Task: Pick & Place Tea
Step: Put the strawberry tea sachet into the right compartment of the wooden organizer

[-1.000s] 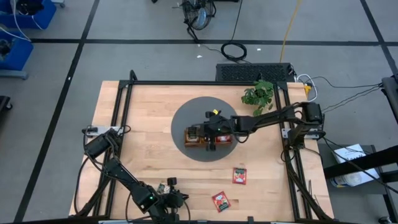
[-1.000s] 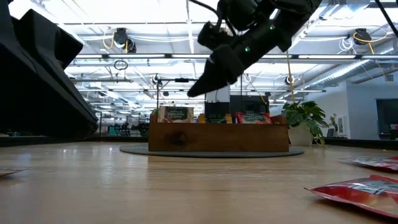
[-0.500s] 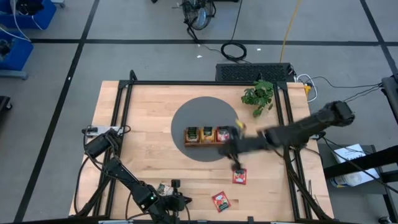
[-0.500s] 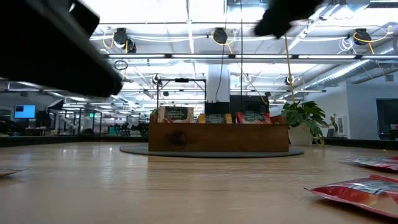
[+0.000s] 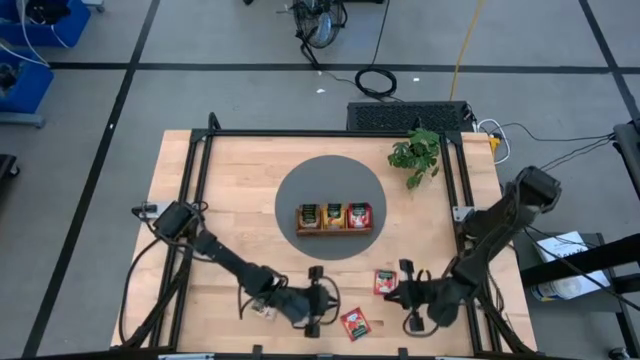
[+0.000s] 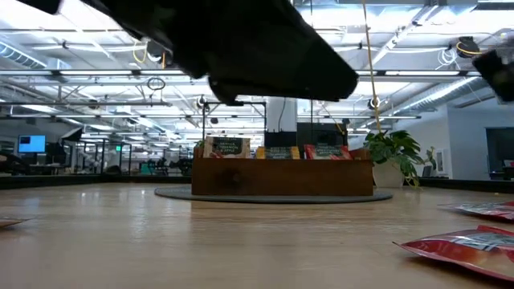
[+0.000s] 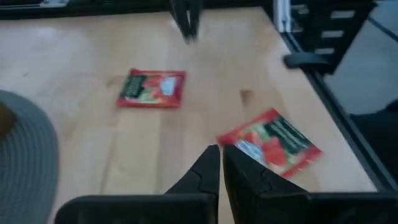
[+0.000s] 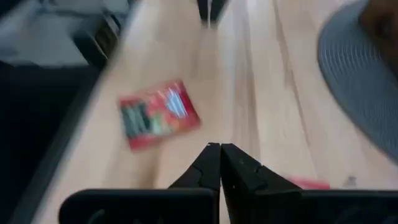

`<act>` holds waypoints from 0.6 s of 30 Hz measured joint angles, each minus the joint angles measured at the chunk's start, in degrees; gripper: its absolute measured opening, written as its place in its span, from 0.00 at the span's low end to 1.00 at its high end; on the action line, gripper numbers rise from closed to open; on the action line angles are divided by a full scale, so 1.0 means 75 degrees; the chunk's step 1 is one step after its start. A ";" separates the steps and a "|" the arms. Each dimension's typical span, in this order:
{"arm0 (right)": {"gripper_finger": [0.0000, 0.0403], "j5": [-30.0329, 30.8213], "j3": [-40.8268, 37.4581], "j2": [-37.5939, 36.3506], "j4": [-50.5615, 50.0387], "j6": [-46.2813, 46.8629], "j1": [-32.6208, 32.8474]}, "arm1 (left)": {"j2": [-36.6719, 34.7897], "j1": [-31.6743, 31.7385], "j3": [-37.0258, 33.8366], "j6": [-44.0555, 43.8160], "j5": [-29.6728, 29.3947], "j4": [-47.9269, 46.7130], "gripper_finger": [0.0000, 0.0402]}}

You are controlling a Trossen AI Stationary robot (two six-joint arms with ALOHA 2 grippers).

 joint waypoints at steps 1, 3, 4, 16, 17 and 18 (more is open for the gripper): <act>0.00 0.0058 -0.0010 0.0186 -0.0053 0.0159 0.0008 | 0.0000 0.0097 0.0000 0.0007 0.0016 0.0036 0.06; 0.00 0.0191 -0.0011 0.0454 -0.0188 0.0551 0.0007 | 0.0000 0.0240 0.0000 -0.0083 0.0035 -0.0060 0.06; 0.00 0.0273 -0.0011 0.0534 -0.0300 0.0742 0.0005 | 0.0000 0.0291 0.0000 -0.0195 0.0037 -0.0194 0.06; 0.00 -0.0229 -0.0003 0.1451 -0.0710 0.1735 -0.0446 | 0.0000 0.0151 -0.0003 -0.0882 -0.0024 -0.1277 0.06; 0.00 -0.0211 0.0003 0.1598 -0.0653 0.1763 -0.0527 | 0.0000 0.0104 -0.0003 -0.0883 -0.0021 -0.1291 0.06; 0.00 -0.0264 0.0026 0.1762 -0.0554 0.1758 -0.0648 | 0.0000 0.0055 -0.0003 -0.0883 -0.0021 -0.1302 0.06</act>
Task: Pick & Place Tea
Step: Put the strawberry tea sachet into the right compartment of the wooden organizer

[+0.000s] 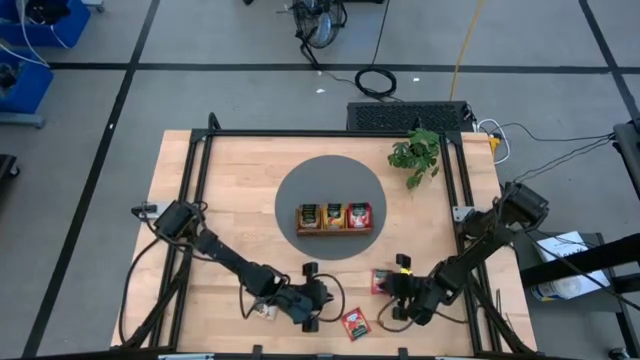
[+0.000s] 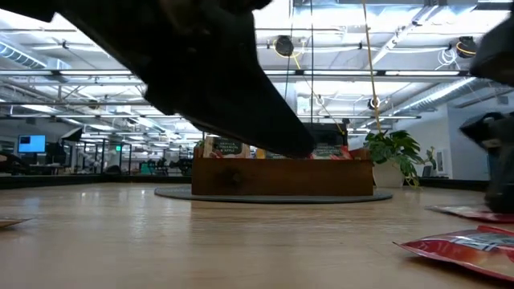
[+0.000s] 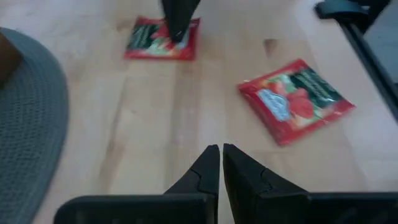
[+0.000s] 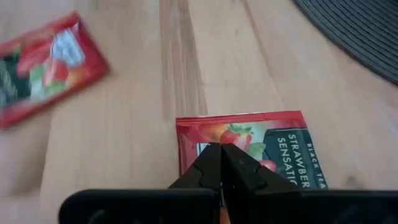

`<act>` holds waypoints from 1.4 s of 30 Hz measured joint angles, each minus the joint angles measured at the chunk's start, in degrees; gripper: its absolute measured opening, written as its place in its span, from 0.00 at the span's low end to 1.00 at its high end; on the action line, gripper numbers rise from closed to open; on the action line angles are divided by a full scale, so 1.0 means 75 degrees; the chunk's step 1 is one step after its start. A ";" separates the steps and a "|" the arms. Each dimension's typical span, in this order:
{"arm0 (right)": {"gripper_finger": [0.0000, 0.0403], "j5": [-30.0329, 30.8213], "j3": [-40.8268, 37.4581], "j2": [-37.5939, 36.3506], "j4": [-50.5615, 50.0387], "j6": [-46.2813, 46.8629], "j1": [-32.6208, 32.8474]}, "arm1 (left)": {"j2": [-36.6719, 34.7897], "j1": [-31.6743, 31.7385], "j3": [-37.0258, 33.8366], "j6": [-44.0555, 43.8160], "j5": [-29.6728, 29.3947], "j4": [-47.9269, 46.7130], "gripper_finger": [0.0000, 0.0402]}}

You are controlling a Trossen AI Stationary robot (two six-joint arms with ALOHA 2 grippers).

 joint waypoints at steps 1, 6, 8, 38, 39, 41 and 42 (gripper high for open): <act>0.00 -0.0084 0.0004 0.0180 0.0199 -0.0014 -0.0138 | 0.0000 -0.0047 0.0000 0.0003 0.0000 0.0003 0.06; 0.00 -0.0579 0.0003 0.1044 0.1801 -0.0923 -0.0803 | 0.0000 -0.0195 0.0000 0.0124 -0.0117 0.0004 0.06; 0.00 -0.0865 0.0003 0.1258 0.2509 -0.1397 -0.1055 | 0.0000 -0.0193 0.0000 0.0112 -0.0269 0.0006 0.06; 0.00 -0.0618 0.1169 0.2230 0.4084 -0.2952 -0.1981 | 0.0647 -0.0031 -0.0003 -0.0520 -0.0877 0.0350 0.06; 0.00 -0.0618 0.1169 0.2230 0.4082 -0.2952 -0.1981 | 0.0645 -0.0037 0.0001 -0.0407 -0.0877 0.0486 0.06; 0.00 -0.0618 0.1169 0.2230 0.4085 -0.2952 -0.1981 | 0.0638 -0.0029 0.0003 -0.0414 -0.0863 0.0503 0.06; 0.00 -0.0616 0.1169 0.2227 0.4085 -0.2950 -0.1981 | 0.0640 -0.0012 0.0003 -0.0459 -0.0863 0.0446 0.06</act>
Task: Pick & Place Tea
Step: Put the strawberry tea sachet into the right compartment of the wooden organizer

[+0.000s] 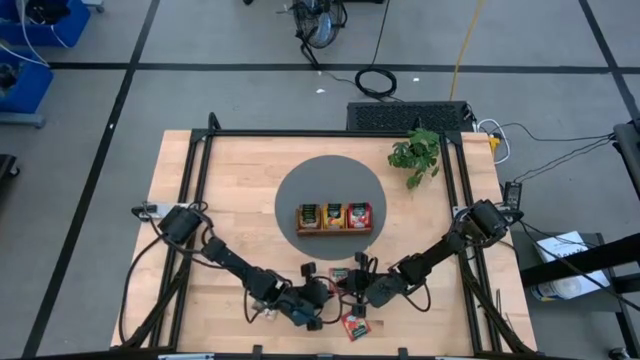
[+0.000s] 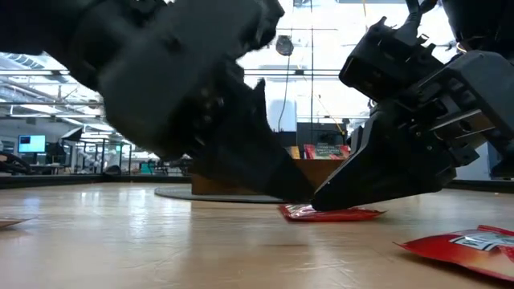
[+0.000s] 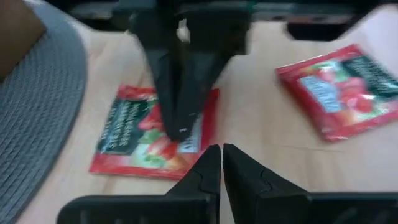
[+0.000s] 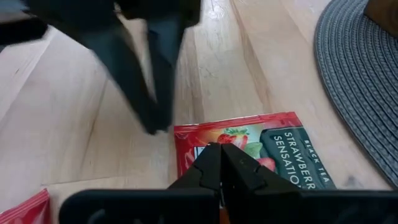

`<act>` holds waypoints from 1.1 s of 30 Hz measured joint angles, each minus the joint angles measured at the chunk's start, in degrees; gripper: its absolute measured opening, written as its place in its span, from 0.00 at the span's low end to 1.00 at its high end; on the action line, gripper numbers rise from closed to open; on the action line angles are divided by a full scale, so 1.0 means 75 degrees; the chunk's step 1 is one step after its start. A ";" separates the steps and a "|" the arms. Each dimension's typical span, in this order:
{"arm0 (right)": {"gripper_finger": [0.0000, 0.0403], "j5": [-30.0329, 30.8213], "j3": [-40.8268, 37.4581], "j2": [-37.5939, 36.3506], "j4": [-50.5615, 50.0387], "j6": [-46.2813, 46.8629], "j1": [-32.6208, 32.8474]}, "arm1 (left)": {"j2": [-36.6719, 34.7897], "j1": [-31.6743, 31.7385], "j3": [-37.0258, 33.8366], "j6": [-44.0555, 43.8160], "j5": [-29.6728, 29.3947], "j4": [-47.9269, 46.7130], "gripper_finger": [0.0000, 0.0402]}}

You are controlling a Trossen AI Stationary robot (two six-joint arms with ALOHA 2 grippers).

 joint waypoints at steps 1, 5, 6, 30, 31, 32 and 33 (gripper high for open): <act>0.00 -0.0002 0.0000 0.0000 0.0002 -0.0001 0.0005 | 0.0001 0.0014 -0.0003 -0.0073 -0.0003 -0.0051 0.06; 0.00 0.0000 0.0000 0.0000 0.0092 -0.0046 0.0015 | 0.0167 0.0138 0.0009 -0.0189 0.0082 -0.0059 0.06; 0.00 0.0009 0.0000 0.0003 0.0163 -0.0092 0.0017 | 0.0254 0.0164 0.0000 -0.0262 0.0111 -0.0087 0.06; 0.25 0.0236 -0.0075 -0.2130 -0.1851 0.0321 0.0260 | 0.0727 0.0510 0.0050 -0.1341 0.1513 -0.0298 0.05; 0.27 0.0102 -0.0142 -0.2112 -0.1879 0.0585 0.0169 | 0.0727 0.0507 0.0050 -0.1341 0.1514 -0.0299 0.04; 0.30 -0.0087 -0.0205 -0.2057 -0.1818 0.0882 0.0063 | 0.0727 0.0506 0.0050 -0.1339 0.1513 -0.0303 0.02; 0.32 -0.0350 -0.0293 -0.2024 -0.1798 0.1192 -0.0040 | 0.0727 0.0501 0.0050 -0.1339 0.1518 -0.0304 0.02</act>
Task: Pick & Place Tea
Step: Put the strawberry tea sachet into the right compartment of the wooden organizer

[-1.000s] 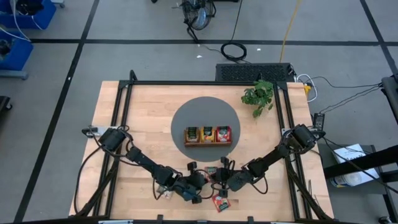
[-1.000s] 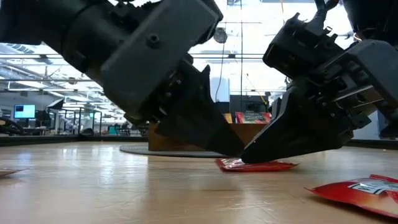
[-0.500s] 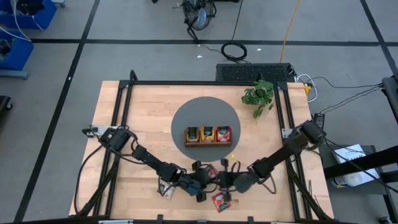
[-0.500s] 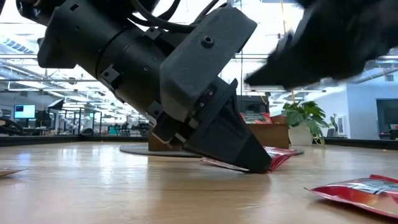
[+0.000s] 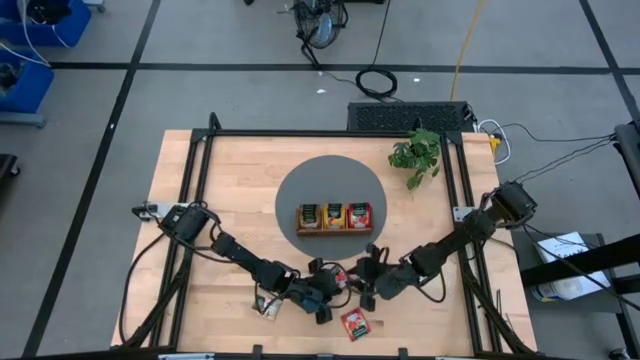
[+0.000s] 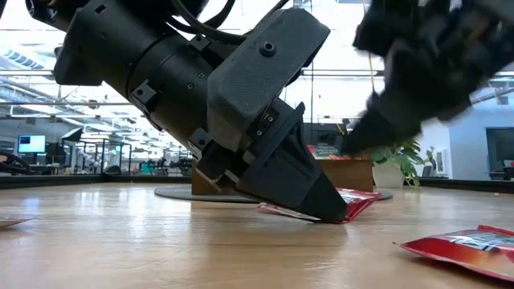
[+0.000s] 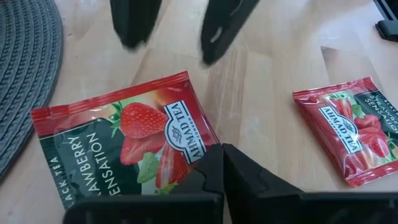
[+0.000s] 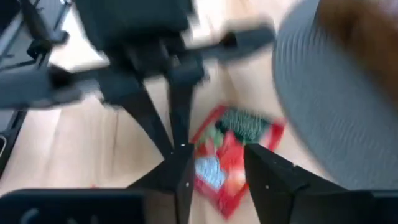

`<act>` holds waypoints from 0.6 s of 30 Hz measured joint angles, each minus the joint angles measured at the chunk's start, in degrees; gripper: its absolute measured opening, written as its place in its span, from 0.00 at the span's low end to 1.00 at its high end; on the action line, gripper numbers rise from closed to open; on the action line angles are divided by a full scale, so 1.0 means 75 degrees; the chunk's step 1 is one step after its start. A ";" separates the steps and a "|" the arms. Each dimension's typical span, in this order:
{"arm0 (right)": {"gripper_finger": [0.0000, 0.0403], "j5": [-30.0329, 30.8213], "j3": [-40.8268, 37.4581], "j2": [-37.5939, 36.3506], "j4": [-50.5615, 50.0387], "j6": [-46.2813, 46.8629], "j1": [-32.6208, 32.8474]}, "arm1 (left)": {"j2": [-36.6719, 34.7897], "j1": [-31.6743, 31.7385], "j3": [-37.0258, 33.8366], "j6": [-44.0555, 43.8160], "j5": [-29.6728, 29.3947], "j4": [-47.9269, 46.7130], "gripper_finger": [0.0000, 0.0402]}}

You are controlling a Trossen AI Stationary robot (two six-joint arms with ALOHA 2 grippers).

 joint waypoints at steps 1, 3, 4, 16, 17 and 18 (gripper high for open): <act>0.34 -0.0229 -0.0119 0.0010 -0.0032 0.0294 -0.0094 | 0.0000 -0.0003 0.0000 0.0005 0.0000 -0.0003 0.01; 0.38 -0.0610 -0.0328 0.0014 -0.0085 0.0769 -0.0273 | 0.0000 -0.0015 0.0000 0.0025 0.0006 -0.0003 0.02; 0.40 -0.0655 -0.0430 0.0013 -0.0026 0.0980 -0.0355 | 0.0000 -0.0025 0.0000 0.0054 0.0002 -0.0003 0.03; 0.47 -0.1858 -0.1389 0.0156 0.2099 0.1902 -0.0977 | -0.0001 -0.0035 0.0000 0.0177 0.0050 -0.0052 0.02; 0.47 -0.1914 -0.1386 0.0177 0.2101 0.1927 -0.0985 | -0.0003 -0.0035 0.0000 0.0181 0.0049 -0.0052 0.01; 0.46 -0.2041 -0.1391 0.0224 0.2106 0.1929 -0.0986 | -0.0003 -0.0038 0.0000 0.0178 0.0050 -0.0052 0.01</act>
